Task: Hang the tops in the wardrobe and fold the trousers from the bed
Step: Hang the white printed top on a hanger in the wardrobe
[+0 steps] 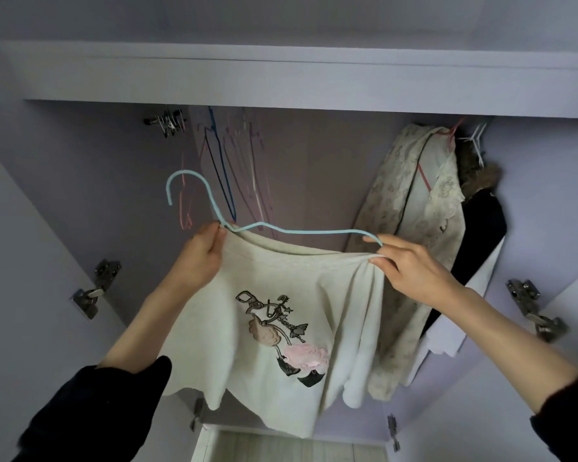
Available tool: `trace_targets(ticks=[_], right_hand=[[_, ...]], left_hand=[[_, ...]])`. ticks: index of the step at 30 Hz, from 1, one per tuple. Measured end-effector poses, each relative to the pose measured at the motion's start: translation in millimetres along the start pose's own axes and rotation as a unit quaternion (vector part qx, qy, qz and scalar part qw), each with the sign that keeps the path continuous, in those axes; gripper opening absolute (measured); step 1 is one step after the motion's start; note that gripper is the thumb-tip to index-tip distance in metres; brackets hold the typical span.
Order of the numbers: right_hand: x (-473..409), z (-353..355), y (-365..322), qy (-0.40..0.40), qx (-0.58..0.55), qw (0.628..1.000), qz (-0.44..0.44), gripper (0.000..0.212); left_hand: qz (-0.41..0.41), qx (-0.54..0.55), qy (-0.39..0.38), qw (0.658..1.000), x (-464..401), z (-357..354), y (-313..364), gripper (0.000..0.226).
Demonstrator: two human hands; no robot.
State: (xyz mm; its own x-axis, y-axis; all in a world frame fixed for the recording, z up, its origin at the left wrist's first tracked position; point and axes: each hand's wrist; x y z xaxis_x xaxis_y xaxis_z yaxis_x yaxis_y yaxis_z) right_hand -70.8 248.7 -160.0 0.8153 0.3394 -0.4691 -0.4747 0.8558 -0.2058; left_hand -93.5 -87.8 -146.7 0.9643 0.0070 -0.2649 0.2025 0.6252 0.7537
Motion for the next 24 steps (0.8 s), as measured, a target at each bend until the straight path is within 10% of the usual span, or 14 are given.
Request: trace_targets(ticks=[8, 18, 24], right_hand=[[3, 0, -12, -0.076, 0.066, 0.990, 0.104, 0.025], [-4, 17, -31, -0.026, 0.101, 0.987, 0.124, 0.017], [-19, 12, -72, -0.068, 0.032, 0.991, 0.113, 0.026]], left_hand=[[0.109, -0.068, 0.064, 0.990, 2, -3, -4, 0.025], [0.001, -0.225, 0.069, 0.972, 10, -14, -5, 0.023], [-0.040, -0.107, 0.089, 0.989, 16, -22, 26, 0.015]])
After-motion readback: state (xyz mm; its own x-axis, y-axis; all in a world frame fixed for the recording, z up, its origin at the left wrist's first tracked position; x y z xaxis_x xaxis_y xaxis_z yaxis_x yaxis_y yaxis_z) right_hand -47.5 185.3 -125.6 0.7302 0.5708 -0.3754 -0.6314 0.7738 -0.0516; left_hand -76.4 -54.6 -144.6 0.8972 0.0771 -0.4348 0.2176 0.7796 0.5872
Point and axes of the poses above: each hand's wrist, its own x-axis away from the middle knuckle, its own z-axis out of the back of the hand, y = z × x, and after that the axes turned 2 degrees about y, right-handed
